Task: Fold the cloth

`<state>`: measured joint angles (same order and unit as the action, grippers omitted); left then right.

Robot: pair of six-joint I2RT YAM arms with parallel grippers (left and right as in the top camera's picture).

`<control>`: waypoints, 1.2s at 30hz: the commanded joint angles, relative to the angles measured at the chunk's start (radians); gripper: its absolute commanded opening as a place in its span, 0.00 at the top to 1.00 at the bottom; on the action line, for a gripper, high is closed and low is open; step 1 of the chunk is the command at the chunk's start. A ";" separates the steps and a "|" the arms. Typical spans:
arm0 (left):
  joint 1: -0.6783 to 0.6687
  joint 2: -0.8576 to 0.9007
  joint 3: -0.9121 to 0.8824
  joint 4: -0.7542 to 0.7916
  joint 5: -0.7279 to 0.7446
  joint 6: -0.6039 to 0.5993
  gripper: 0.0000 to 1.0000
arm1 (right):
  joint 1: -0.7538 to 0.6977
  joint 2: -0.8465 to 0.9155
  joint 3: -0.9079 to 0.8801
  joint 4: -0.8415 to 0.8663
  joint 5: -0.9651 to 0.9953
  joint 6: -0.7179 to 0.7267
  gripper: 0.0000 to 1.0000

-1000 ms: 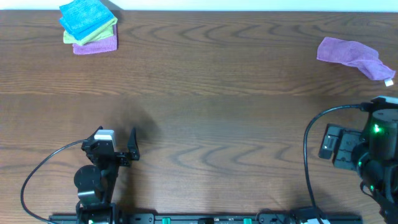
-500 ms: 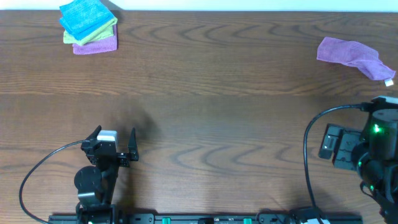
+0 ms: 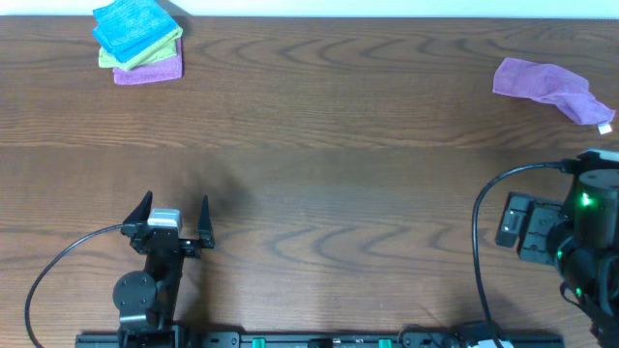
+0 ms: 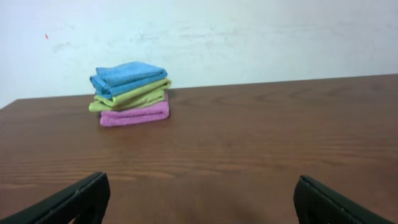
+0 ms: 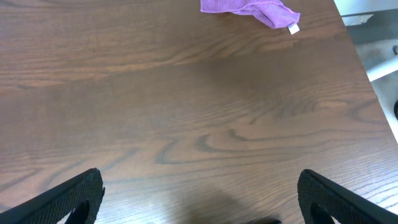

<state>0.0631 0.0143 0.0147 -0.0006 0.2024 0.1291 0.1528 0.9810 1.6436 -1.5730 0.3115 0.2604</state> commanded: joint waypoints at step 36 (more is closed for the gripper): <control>-0.005 -0.011 -0.010 -0.055 -0.003 0.010 0.05 | 0.008 -0.032 0.000 0.046 0.048 -0.042 0.01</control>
<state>0.0631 0.0139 0.0147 -0.0006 0.2020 0.1314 0.1528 0.9741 1.6421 -1.5585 0.3225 0.2497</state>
